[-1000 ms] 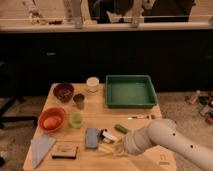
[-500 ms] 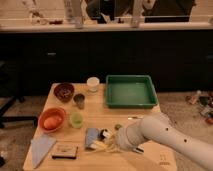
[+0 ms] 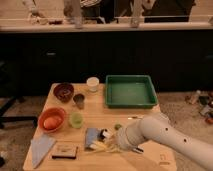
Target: Place banana in metal cup
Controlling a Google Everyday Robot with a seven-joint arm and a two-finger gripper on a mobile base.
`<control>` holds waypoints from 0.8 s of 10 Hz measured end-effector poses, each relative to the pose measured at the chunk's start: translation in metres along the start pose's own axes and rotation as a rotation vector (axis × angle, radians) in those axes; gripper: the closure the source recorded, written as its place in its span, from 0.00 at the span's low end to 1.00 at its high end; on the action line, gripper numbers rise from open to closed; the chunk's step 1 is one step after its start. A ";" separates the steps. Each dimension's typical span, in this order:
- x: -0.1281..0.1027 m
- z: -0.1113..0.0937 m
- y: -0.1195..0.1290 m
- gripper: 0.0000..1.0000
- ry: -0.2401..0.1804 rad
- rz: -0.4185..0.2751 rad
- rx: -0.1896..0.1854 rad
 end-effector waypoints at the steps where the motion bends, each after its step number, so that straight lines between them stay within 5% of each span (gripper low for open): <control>1: 0.000 0.000 0.000 1.00 -0.001 0.001 0.002; 4: -0.008 0.007 -0.011 1.00 -0.052 -0.013 0.004; 8: -0.035 0.024 -0.040 1.00 -0.069 -0.055 -0.012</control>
